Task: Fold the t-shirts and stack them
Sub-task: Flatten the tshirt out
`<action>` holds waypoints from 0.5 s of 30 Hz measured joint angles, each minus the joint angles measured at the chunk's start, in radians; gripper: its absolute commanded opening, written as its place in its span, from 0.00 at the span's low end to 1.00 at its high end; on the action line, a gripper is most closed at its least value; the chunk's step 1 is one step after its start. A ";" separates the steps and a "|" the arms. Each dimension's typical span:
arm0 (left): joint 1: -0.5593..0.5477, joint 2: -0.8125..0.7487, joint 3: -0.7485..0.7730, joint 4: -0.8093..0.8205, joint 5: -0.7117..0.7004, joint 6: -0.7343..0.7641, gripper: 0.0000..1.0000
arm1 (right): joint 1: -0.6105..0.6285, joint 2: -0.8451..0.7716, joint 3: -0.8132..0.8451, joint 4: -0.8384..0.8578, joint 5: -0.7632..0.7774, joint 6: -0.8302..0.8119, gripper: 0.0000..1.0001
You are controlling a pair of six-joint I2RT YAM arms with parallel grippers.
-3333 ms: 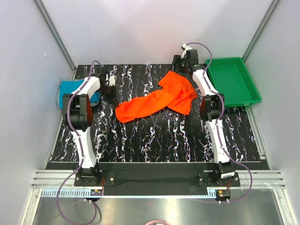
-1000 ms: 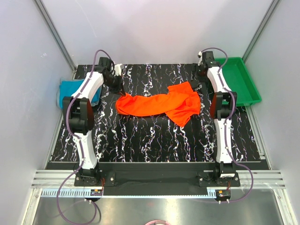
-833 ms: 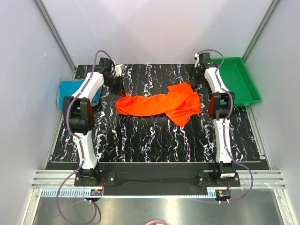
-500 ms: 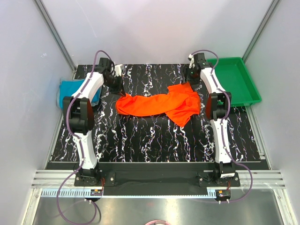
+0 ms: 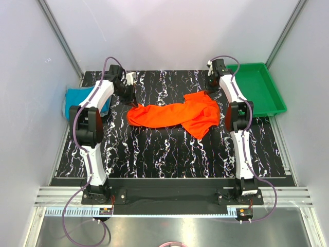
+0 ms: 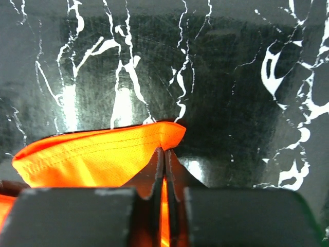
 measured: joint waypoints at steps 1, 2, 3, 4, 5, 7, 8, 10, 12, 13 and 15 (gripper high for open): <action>0.000 0.000 0.000 0.000 0.000 0.000 0.00 | 0.000 0.001 0.000 0.000 0.003 0.002 0.00; 0.000 0.000 0.000 0.000 0.000 0.000 0.00 | 0.000 0.001 0.000 0.000 0.005 0.005 0.00; 0.000 0.000 0.000 0.000 -0.001 0.000 0.00 | 0.000 0.001 0.000 0.000 0.007 0.004 0.00; 0.000 0.000 0.000 0.000 -0.001 0.000 0.00 | 0.000 0.001 0.000 0.000 0.010 0.004 0.00; 0.000 0.000 0.000 0.000 -0.001 0.000 0.00 | 0.000 0.001 0.000 0.001 0.011 0.002 0.00; 0.002 0.000 0.003 -0.003 -0.004 0.002 0.00 | 0.000 0.001 0.000 0.004 0.014 -0.002 0.00; 0.002 0.000 0.009 -0.007 -0.008 0.004 0.00 | 0.000 0.001 0.000 0.007 0.015 -0.004 0.00; 0.003 0.002 0.038 -0.026 -0.019 0.012 0.00 | 0.000 0.000 0.000 0.014 0.019 -0.011 0.00; 0.006 0.005 0.100 -0.036 -0.034 0.023 0.00 | 0.000 -0.005 0.000 0.026 0.020 -0.018 0.00; 0.007 0.010 0.141 -0.041 -0.042 0.029 0.00 | 0.000 -0.013 0.000 0.033 0.019 -0.025 0.00; 0.008 0.015 0.227 -0.035 -0.060 0.042 0.00 | 0.000 -0.038 0.000 0.046 0.018 -0.040 0.00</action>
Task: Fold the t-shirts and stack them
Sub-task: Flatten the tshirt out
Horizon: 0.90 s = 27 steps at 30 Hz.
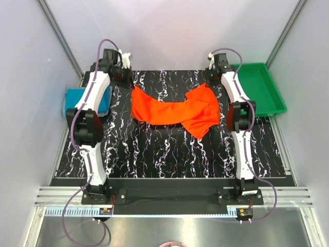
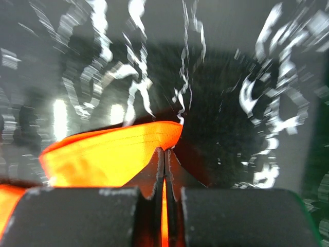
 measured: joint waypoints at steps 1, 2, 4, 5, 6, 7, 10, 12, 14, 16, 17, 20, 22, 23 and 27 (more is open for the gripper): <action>0.000 0.000 0.036 0.002 -0.009 0.008 0.00 | 0.000 -0.021 0.000 0.009 -0.001 -0.007 0.00; 0.000 0.000 0.067 0.007 -0.017 0.014 0.00 | 0.000 -0.048 0.000 0.023 -0.001 -0.013 0.00; 0.000 0.000 0.120 0.017 -0.027 0.029 0.00 | 0.000 -0.104 0.000 0.042 -0.002 -0.023 0.00; 0.001 0.000 0.136 0.021 -0.027 0.035 0.00 | 0.000 -0.138 0.000 0.051 -0.002 -0.028 0.00; 0.001 0.000 0.148 0.022 -0.028 0.043 0.00 | 0.000 -0.176 0.000 0.059 -0.002 -0.034 0.00; 0.001 0.000 0.154 0.021 -0.028 0.051 0.00 | 0.000 -0.207 0.000 0.067 -0.002 -0.039 0.00; 0.001 0.000 0.166 0.010 -0.031 0.069 0.00 | 0.000 -0.307 0.015 0.087 -0.001 -0.059 0.00; 0.002 0.000 0.183 0.002 -0.038 0.080 0.00 | -0.002 -0.362 0.034 0.106 -0.001 -0.069 0.00; 0.002 0.000 0.220 -0.006 -0.047 0.087 0.00 | -0.004 -0.402 0.054 0.125 -0.001 -0.079 0.00; 0.003 0.000 0.270 -0.005 -0.058 0.092 0.00 | -0.006 -0.436 0.055 0.148 -0.001 -0.090 0.00; 0.005 0.000 0.292 0.004 -0.066 0.094 0.00 | -0.008 -0.446 0.052 0.156 -0.001 -0.093 0.00; 0.009 0.000 0.336 0.031 -0.088 0.094 0.00 | -0.013 -0.467 0.040 0.170 -0.001 -0.099 0.00; 0.012 0.000 0.347 0.042 -0.097 0.094 0.00 | -0.013 -0.470 0.024 0.169 -0.005 -0.101 0.00; 0.014 -0.001 0.349 0.047 -0.101 0.093 0.00 | -0.013 -0.472 0.015 0.167 -0.007 -0.102 0.00; 0.016 -0.008 0.346 0.043 -0.102 0.093 0.00 | -0.016 -0.494 -0.061 0.144 -0.017 -0.105 0.00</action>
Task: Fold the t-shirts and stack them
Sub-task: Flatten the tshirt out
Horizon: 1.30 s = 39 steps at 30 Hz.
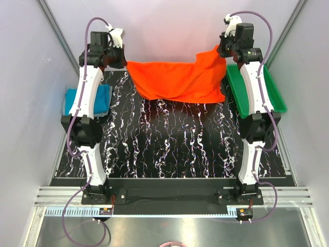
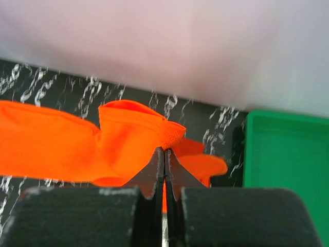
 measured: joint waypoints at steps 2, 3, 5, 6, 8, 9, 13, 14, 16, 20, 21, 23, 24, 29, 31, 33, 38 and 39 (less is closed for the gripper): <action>0.000 -0.023 -0.025 -0.002 0.000 -0.001 0.00 | 0.000 -0.034 -0.063 -0.012 -0.011 0.000 0.00; 0.000 -0.039 -0.038 -0.006 0.000 -0.003 0.00 | 0.000 -0.050 -0.088 -0.016 -0.016 0.000 0.00; 0.000 -0.078 -0.064 -0.013 -0.002 -0.004 0.00 | 0.000 -0.105 -0.155 -0.021 -0.019 0.002 0.00; 0.000 -0.101 -0.073 -0.016 -0.005 -0.003 0.00 | 0.000 -0.131 -0.176 -0.027 -0.021 0.005 0.00; 0.000 -0.143 -0.087 -0.020 -0.021 0.002 0.00 | 0.000 -0.175 -0.194 -0.035 -0.027 0.010 0.00; 0.000 -0.165 -0.094 -0.026 -0.027 0.010 0.00 | 0.000 -0.201 -0.207 -0.035 -0.031 0.014 0.00; 0.002 -0.246 -0.131 -0.059 -0.024 0.048 0.00 | 0.000 -0.357 -0.317 -0.044 -0.056 0.030 0.00; 0.002 -0.264 -0.145 -0.074 -0.015 0.058 0.00 | 0.000 -0.402 -0.352 -0.055 -0.067 0.032 0.00; 0.004 -0.295 -0.187 -0.104 0.015 0.070 0.00 | 0.000 -0.477 -0.411 -0.070 -0.085 0.039 0.00; 0.004 -0.336 -0.318 -0.164 0.079 0.069 0.00 | 0.000 -0.598 -0.550 -0.105 -0.122 0.051 0.00; 0.004 -0.340 -0.348 -0.174 0.088 0.068 0.00 | 0.000 -0.618 -0.583 -0.109 -0.127 0.054 0.00; 0.004 -0.336 -0.399 -0.203 0.103 0.066 0.00 | 0.000 -0.640 -0.640 -0.130 -0.138 0.058 0.00; 0.004 -0.330 -0.415 -0.217 0.110 0.064 0.00 | 0.000 -0.640 -0.655 -0.136 -0.141 0.060 0.00; 0.023 -0.298 -0.437 -0.245 0.134 0.054 0.00 | 0.000 -0.626 -0.727 -0.150 -0.151 0.073 0.00; 0.031 -0.296 -0.452 -0.246 0.144 0.049 0.00 | 0.000 -0.626 -0.760 -0.159 -0.161 0.082 0.00; 0.035 -0.296 -0.472 -0.247 0.149 0.045 0.00 | 0.000 -0.628 -0.810 -0.165 -0.174 0.093 0.00; 0.039 -0.297 -0.558 -0.262 0.160 0.044 0.00 | 0.000 -0.660 -0.951 -0.216 -0.203 0.114 0.00; 0.039 -0.297 -0.581 -0.273 0.166 0.043 0.00 | 0.000 -0.670 -0.973 -0.232 -0.209 0.119 0.00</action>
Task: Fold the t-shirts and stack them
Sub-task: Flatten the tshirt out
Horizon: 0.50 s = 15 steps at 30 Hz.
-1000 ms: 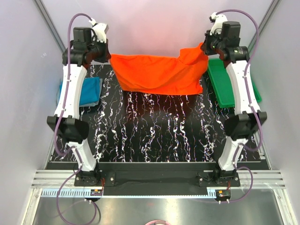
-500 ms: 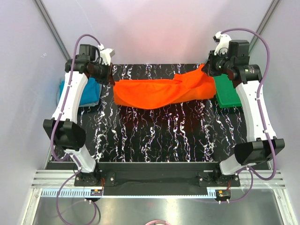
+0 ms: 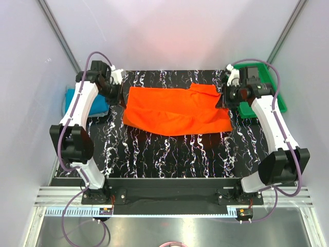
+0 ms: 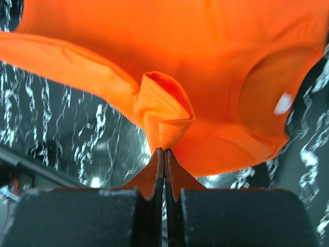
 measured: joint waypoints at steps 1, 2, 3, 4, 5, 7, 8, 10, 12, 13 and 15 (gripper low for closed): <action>0.000 0.000 -0.023 -0.012 0.006 0.000 0.00 | 0.000 -0.013 -0.022 -0.014 -0.008 0.003 0.00; 0.000 0.000 -0.039 -0.020 0.009 -0.001 0.00 | 0.000 -0.027 -0.040 -0.027 -0.016 0.008 0.00; 0.000 -0.001 -0.060 -0.029 0.014 -0.002 0.00 | 0.000 -0.039 -0.054 -0.035 -0.021 0.012 0.00; 0.000 -0.001 -0.076 -0.037 0.020 -0.002 0.00 | 0.000 -0.051 -0.066 -0.045 -0.027 0.017 0.00; 0.000 -0.001 -0.087 -0.043 0.024 -0.002 0.00 | 0.000 -0.060 -0.074 -0.052 -0.037 0.022 0.00; 0.000 -0.001 -0.113 -0.052 0.033 -0.002 0.00 | 0.000 -0.068 -0.087 -0.058 -0.046 0.025 0.00; 0.000 -0.001 -0.121 -0.053 0.035 -0.003 0.00 | 0.000 -0.068 -0.090 -0.061 -0.046 0.026 0.00; 0.000 -0.001 -0.132 -0.056 0.043 -0.003 0.00 | 0.000 -0.066 -0.092 -0.069 -0.046 0.025 0.00; 0.000 -0.001 -0.139 -0.064 0.048 -0.002 0.00 | 0.000 -0.066 -0.092 -0.082 -0.047 0.025 0.00; 0.000 -0.003 -0.146 -0.067 0.051 -0.002 0.00 | 0.000 -0.066 -0.092 -0.089 -0.047 0.025 0.00; 0.000 -0.014 -0.174 -0.072 0.058 -0.002 0.00 | 0.000 -0.066 -0.095 -0.105 -0.048 0.025 0.00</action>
